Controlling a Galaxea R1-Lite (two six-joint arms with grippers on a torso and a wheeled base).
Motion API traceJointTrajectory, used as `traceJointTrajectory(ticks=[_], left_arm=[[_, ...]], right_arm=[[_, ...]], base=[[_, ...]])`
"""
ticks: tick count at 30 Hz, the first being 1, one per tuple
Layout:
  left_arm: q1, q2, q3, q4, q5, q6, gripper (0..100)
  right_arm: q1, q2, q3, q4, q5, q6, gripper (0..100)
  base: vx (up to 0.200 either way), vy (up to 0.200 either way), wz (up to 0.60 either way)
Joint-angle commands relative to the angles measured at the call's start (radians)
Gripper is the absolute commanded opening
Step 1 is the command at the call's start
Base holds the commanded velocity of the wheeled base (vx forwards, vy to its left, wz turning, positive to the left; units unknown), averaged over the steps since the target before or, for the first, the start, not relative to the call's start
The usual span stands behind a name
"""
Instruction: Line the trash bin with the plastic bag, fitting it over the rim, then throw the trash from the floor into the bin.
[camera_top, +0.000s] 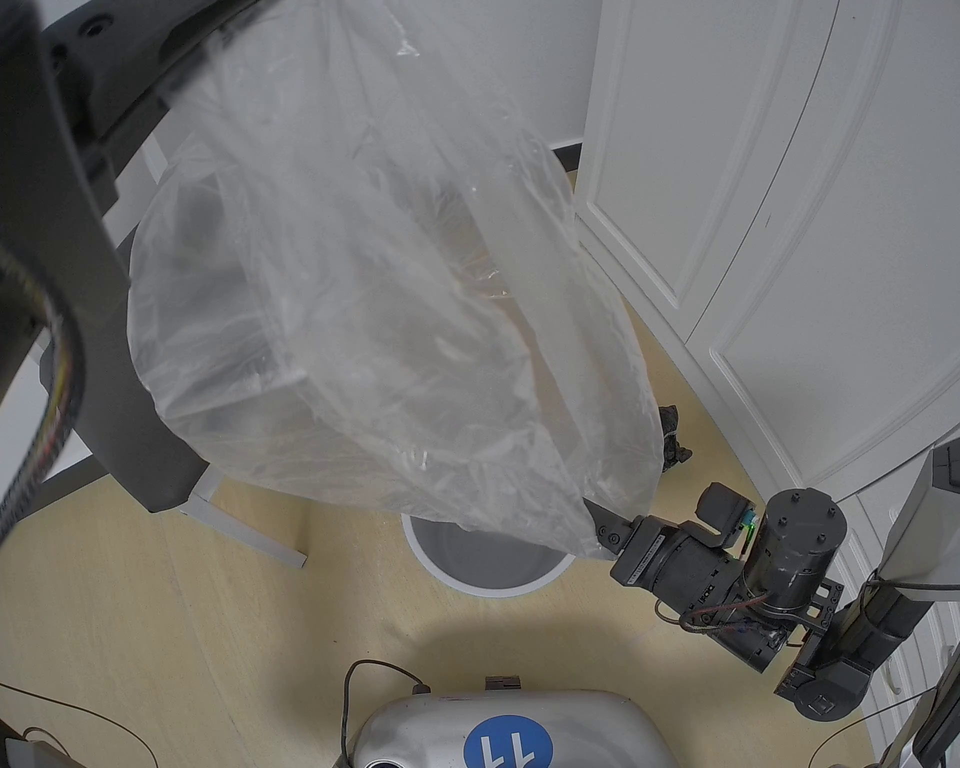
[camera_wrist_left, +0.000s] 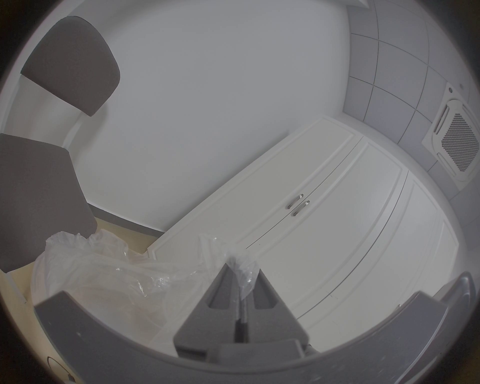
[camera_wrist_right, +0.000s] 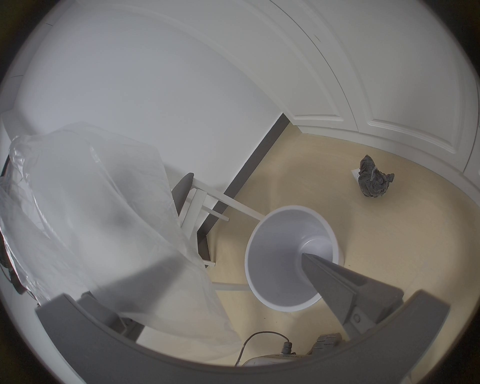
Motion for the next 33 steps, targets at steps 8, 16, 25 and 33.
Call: traceJointTrajectory(ticks=[8,16,25,33], left_arm=[[-0.004,0.007,0.0,-0.002,0.001,-0.003,0],[-0.003,0.022,0.004,-0.036,-0.001,-0.008,0],[-0.003,0.025,0.009,-0.036,-0.001,-0.011,0],[0.011,0.025,0.051,-0.017,-0.01,-0.003,0]], right_arm=[[0.009,0.001,0.003,-0.018,0.0,0.0,100],[0.015,0.003,0.003,-0.018,-0.002,0.001,0],[0.001,-0.009,0.003,-0.018,-0.005,-0.003,0],[-0.058,-0.1,0.023,-0.018,0.003,-0.134,0]], base=[[0.0,0.0,0.0],[0.0,0.0,0.0],[0.0,0.0,0.0],[0.0,0.0,0.0]])
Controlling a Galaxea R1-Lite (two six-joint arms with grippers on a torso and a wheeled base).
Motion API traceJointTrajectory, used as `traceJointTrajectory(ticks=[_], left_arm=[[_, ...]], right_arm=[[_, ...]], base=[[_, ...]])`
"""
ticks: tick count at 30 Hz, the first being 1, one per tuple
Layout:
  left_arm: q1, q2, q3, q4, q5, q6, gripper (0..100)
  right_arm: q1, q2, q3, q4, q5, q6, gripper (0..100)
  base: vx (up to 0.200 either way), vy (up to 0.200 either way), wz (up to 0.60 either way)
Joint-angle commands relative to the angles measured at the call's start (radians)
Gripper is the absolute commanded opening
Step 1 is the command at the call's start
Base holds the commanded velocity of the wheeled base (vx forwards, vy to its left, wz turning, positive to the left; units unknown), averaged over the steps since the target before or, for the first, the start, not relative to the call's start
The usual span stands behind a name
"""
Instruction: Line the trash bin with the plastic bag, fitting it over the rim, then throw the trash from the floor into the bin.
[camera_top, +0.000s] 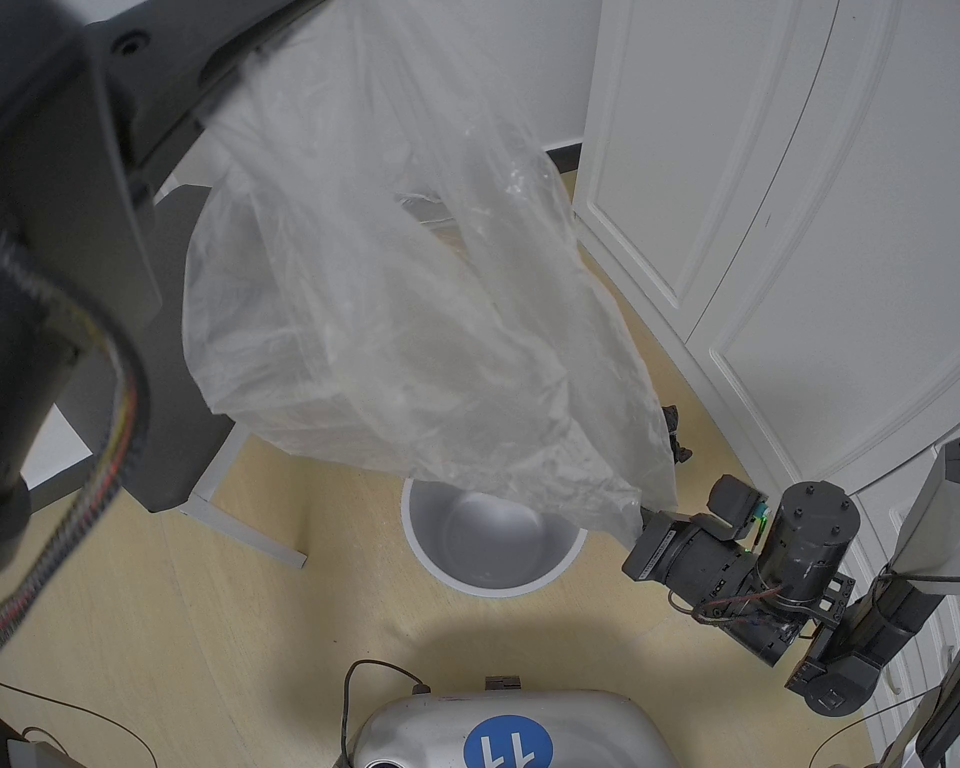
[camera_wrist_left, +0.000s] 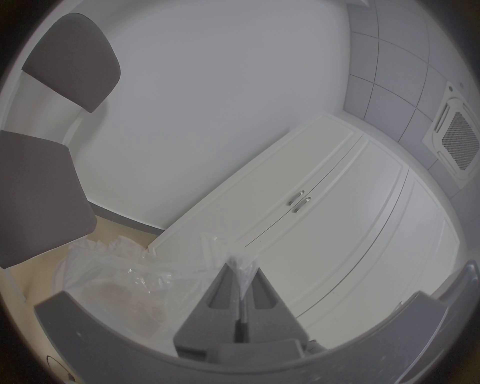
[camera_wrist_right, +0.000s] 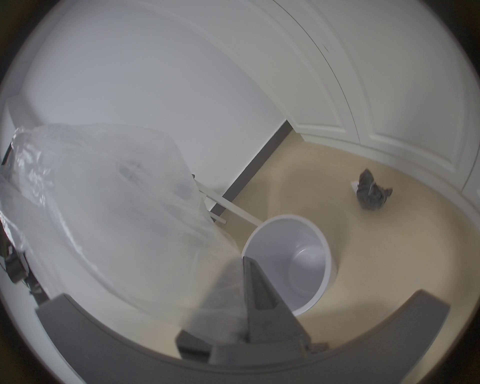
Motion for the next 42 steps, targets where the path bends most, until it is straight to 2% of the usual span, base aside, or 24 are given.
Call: traceJointTrajectory(ticks=[1,3,6,10,11,12,13,14,17,21,22,23,24,25,29,34,36,40,42], left_arm=[[0.006,0.001,0.042,0.012,-0.006,0.007,0],[0.008,-0.001,0.061,0.032,-0.006,0.01,0],[0.025,-0.002,0.142,0.144,-0.012,0.076,0],[0.039,0.001,0.208,0.188,-0.032,0.128,0],[0.039,0.001,0.208,0.188,-0.032,0.128,0],[0.078,0.002,0.242,0.205,-0.048,0.159,0],[0.081,0.002,0.243,0.206,-0.05,0.162,0],[0.129,0.004,0.274,0.228,-0.07,0.203,0],[0.201,0.008,0.337,0.243,-0.088,0.298,0],[0.272,0.015,0.378,0.245,-0.098,0.369,0],[0.298,0.022,0.391,0.245,-0.101,0.387,0],[0.298,0.022,0.391,0.245,-0.101,0.387,0],[0.339,0.027,0.397,0.245,-0.104,0.41,0],[0.359,0.03,0.4,0.245,-0.104,0.416,0],[0.399,0.042,0.408,0.245,-0.108,0.424,0],[0.425,0.054,0.414,0.245,-0.134,0.438,0],[0.439,0.073,0.418,0.242,-0.141,0.451,0],[0.457,0.077,0.426,0.243,-0.141,0.468,0],[0.499,0.073,0.432,0.237,-0.141,0.491,0]], right_arm=[[-0.045,-0.089,0.012,-0.018,0.007,-0.056,0],[-0.059,-0.138,0.008,0.011,0.009,-0.061,0],[-0.099,-0.275,-0.031,0.201,0.009,-0.078,0],[-0.151,-0.404,-0.083,0.442,0.01,-0.096,0],[-0.151,-0.404,-0.083,0.442,0.01,-0.096,0],[-0.168,-0.456,-0.11,0.555,0.01,-0.102,0],[-0.17,-0.463,-0.112,0.569,0.012,-0.104,0],[-0.174,-0.503,-0.129,0.654,0.013,-0.122,0],[-0.173,-0.546,-0.156,0.753,0.013,-0.154,0],[-0.185,-0.552,-0.239,0.833,0.013,-0.243,0],[-0.205,-0.552,-0.282,0.884,0.013,-0.299,0],[-0.205,-0.552,-0.282,0.884,0.013,-0.299,0],[-0.228,-0.559,-0.337,0.988,0.017,-0.42,0],[-0.231,-0.563,-0.347,1.016,0.017,-0.458,0],[-0.239,-0.592,-0.307,1.04,0.013,-0.587,0],[-0.228,-0.615,-0.253,1.04,0.023,-0.645,0],[-0.225,-0.614,-0.233,1.04,0.023,-0.693,0],[-0.226,-0.612,-0.218,1.04,0.024,-0.71,0],[-0.231,-0.606,-0.21,1.039,0.023,-0.72,0]], base=[[0.0,0.0,0.0],[0.0,0.0,0.0],[0.0,0.0,0.0],[0.0,0.0,0.0],[0.0,0.0,0.0],[0.0,0.0,0.0],[0.0,0.0,0.0],[0.0,0.0,0.0],[0.0,0.0,0.0],[0.0,0.0,0.0],[0.0,0.0,0.0],[0.0,0.0,0.0],[0.0,0.0,0.0],[0.0,0.0,0.0],[0.0,0.0,0.0],[0.0,0.0,0.0],[0.0,0.0,0.0],[0.0,0.0,0.0],[0.0,0.0,0.0]])
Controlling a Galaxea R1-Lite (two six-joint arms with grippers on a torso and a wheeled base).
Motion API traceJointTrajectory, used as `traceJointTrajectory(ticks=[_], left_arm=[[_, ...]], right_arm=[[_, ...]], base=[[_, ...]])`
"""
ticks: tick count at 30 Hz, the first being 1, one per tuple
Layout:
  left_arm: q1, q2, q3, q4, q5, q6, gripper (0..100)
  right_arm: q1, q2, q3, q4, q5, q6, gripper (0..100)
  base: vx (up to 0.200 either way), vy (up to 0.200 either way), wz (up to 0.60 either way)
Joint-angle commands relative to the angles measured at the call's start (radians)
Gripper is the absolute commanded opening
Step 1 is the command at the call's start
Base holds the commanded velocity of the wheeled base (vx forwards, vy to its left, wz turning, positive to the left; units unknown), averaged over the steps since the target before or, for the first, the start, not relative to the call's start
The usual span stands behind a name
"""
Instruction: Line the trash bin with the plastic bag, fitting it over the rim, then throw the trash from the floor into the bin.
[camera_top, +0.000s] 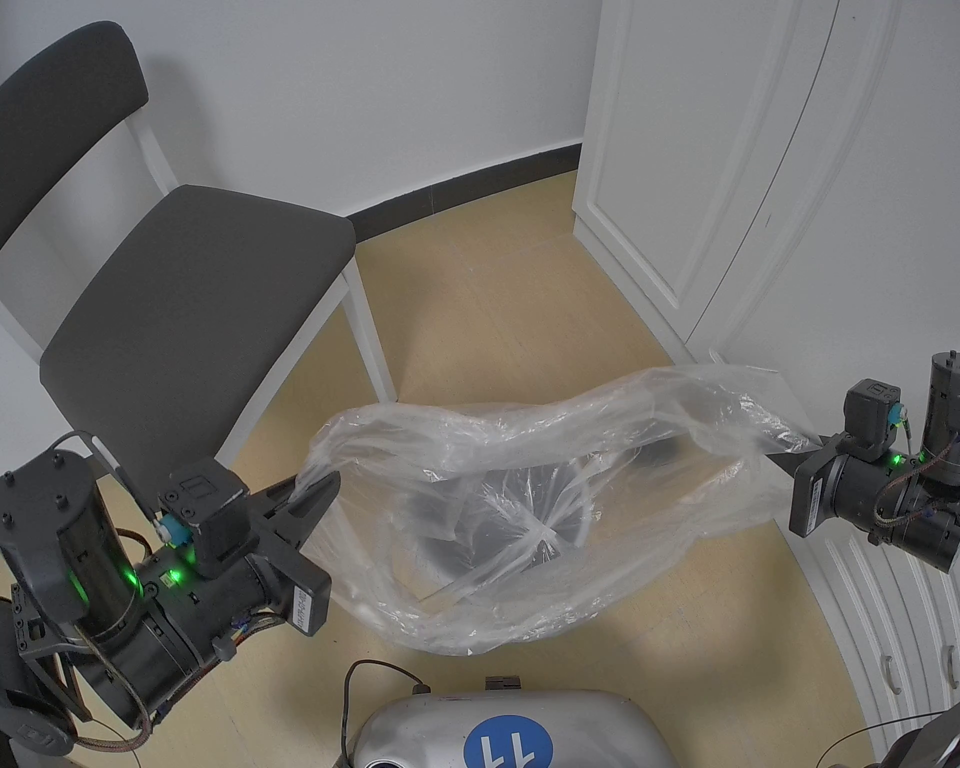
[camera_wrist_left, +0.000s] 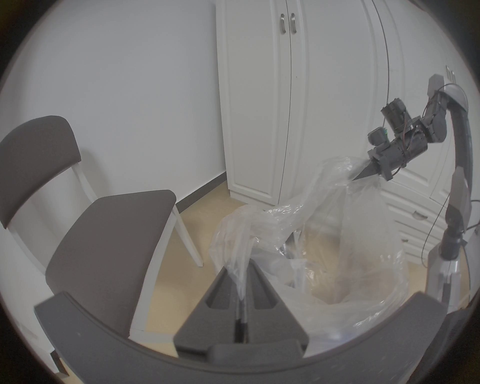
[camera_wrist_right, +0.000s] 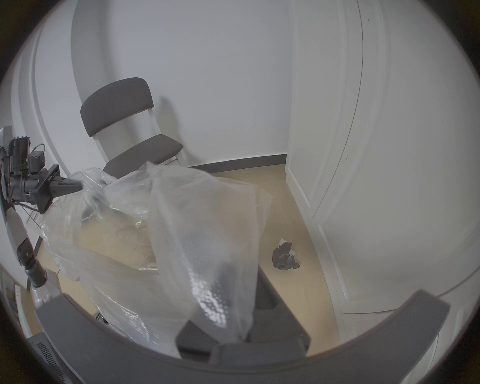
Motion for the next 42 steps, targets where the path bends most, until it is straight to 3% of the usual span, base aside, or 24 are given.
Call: traceJointTrajectory(ticks=[1,17,37,42], left_arm=[[0.059,0.004,0.011,-0.007,-0.001,0.029,0],[0.182,-0.006,0.002,-0.009,-0.001,0.066,0],[0.249,-0.009,-0.014,-0.015,-0.003,0.07,0],[0.297,-0.006,-0.021,-0.012,-0.054,0.069,0]], right_arm=[[-0.008,0.0,0.015,-0.002,-0.001,-0.008,0],[-0.063,-0.001,0.015,0.0,-0.018,-0.036,0],[-0.131,0.035,0.012,0.0,-0.019,-0.067,0],[-0.149,0.057,0.006,0.0,-0.019,-0.067,0]], base=[[0.0,0.0,0.0],[0.0,0.0,0.0],[0.0,0.0,0.0],[0.0,0.0,0.0]])
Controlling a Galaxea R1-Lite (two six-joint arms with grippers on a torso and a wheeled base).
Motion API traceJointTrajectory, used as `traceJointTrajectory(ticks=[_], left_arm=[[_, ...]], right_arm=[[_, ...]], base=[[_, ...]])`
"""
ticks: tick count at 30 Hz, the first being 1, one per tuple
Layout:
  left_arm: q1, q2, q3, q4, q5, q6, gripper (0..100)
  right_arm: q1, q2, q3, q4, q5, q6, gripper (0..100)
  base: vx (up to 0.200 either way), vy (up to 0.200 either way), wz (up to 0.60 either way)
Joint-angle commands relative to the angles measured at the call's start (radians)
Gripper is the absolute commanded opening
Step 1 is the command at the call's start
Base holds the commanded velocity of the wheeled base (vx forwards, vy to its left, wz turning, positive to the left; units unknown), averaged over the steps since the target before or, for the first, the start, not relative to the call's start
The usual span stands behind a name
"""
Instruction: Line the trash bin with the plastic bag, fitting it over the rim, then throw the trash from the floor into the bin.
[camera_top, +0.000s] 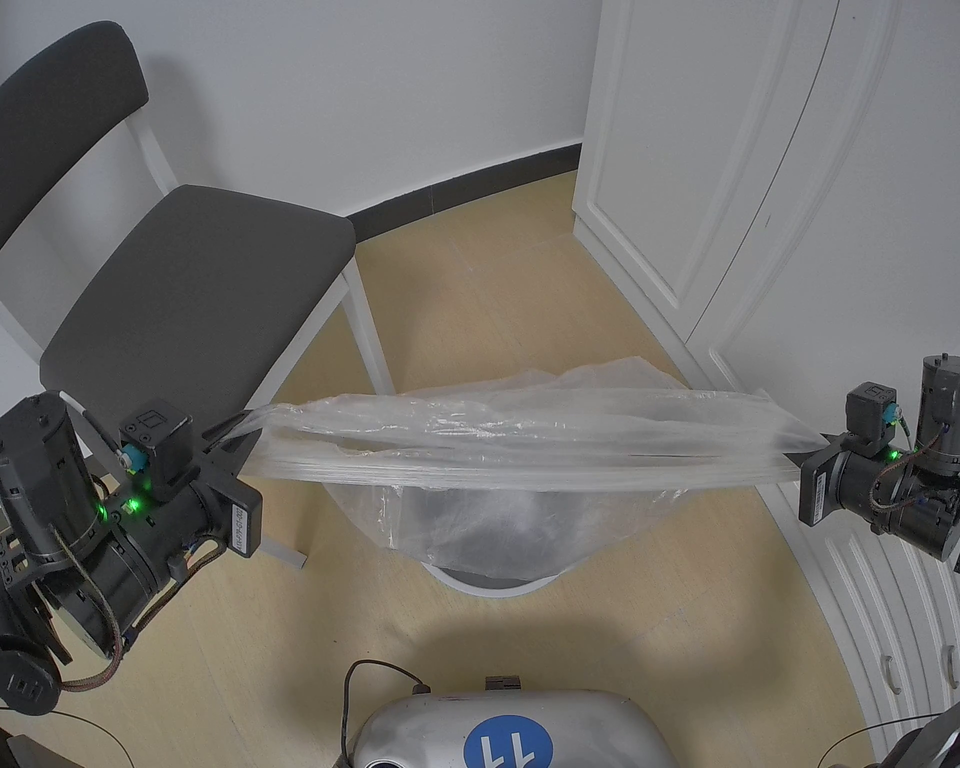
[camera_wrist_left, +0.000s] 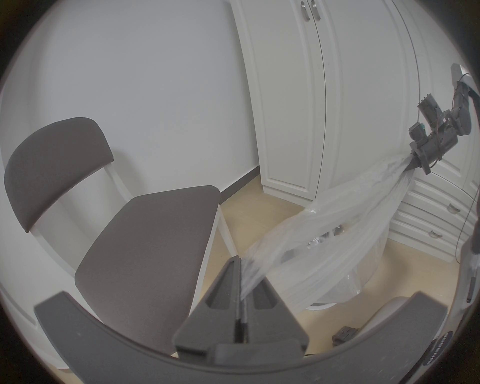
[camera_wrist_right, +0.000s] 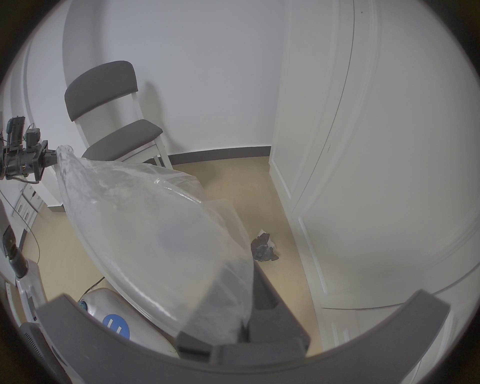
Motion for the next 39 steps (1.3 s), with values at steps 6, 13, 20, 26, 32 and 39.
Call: traceJointTrajectory(ticks=[6,13,20,26,32,39], left_arm=[[0.051,0.0,-0.009,0.011,-0.037,0.0,0],[0.076,0.006,-0.011,0.014,-0.037,0.001,0],[0.096,0.013,-0.017,0.014,-0.038,0.001,0],[0.064,0.046,-0.029,-0.01,-0.06,-0.006,0],[0.022,0.083,-0.015,-0.079,-0.08,-0.008,0],[-0.077,0.143,0.017,-0.202,-0.083,-0.005,0]], right_arm=[[-0.025,0.022,-0.005,0.001,-0.004,-0.002,0],[-0.048,0.017,0.002,0.001,-0.004,-0.028,0],[-0.061,0.019,0.003,0.0,-0.003,-0.039,0],[-0.042,0.025,-0.006,-0.003,0.008,-0.033,0],[0.022,0.008,0.035,-0.069,0.013,-0.034,0],[0.156,-0.033,0.088,-0.089,-0.004,-0.038,0]], base=[[0.0,0.0,0.0],[0.0,0.0,0.0],[0.0,0.0,0.0],[0.0,0.0,0.0],[0.0,0.0,0.0],[0.0,0.0,0.0]])
